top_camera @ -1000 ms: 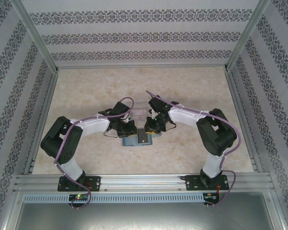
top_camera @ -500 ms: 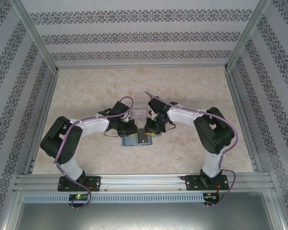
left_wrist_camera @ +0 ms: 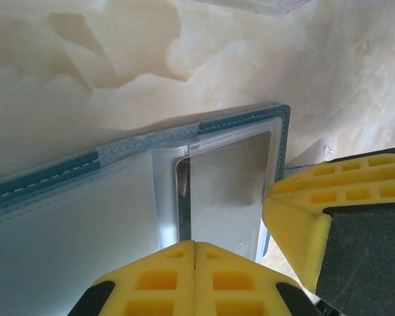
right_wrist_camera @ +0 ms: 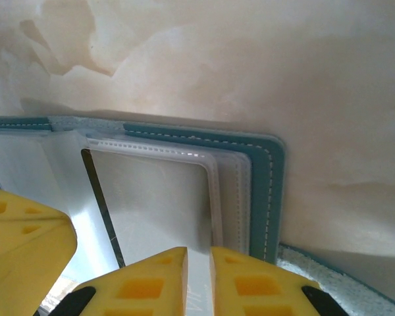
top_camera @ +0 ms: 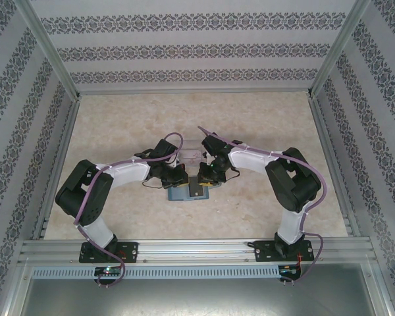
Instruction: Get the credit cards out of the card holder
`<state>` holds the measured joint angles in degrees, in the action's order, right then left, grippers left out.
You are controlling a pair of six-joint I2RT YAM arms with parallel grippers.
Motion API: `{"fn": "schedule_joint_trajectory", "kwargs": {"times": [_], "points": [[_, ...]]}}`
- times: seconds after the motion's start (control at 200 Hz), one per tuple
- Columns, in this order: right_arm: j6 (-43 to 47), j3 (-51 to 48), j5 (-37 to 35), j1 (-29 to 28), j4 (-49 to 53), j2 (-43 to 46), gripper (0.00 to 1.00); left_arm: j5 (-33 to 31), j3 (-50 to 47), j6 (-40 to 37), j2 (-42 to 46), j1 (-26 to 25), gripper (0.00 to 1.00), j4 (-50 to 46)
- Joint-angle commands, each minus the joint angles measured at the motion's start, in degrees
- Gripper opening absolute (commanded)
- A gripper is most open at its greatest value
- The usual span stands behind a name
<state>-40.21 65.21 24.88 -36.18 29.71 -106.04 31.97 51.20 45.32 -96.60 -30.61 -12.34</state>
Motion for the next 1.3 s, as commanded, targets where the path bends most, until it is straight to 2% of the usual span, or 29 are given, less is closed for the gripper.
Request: {"fn": "schedule_joint_trajectory", "kwargs": {"times": [0.0,0.22,0.62,0.834,1.294], "points": [[-0.49,1.5,-0.45,-0.66,0.08,-0.46,0.17,0.58,-0.07,-0.08,0.68,0.88,0.06,0.91],[0.23,1.55,-2.57,-0.75,1.39,-2.12,0.18,0.56,0.15,-0.1,0.62,0.88,0.07,0.87],[1.06,1.06,-4.67,-0.77,2.58,-2.84,0.23,1.78,0.84,1.03,-0.82,0.89,0.15,2.38],[1.09,0.96,-4.73,-0.82,2.73,-2.46,0.23,2.85,1.35,2.82,-1.98,0.88,0.1,5.73],[1.05,0.89,-5.17,-0.77,3.31,-1.73,0.25,3.41,2.29,2.43,-5.86,0.81,0.11,3.68]]}}
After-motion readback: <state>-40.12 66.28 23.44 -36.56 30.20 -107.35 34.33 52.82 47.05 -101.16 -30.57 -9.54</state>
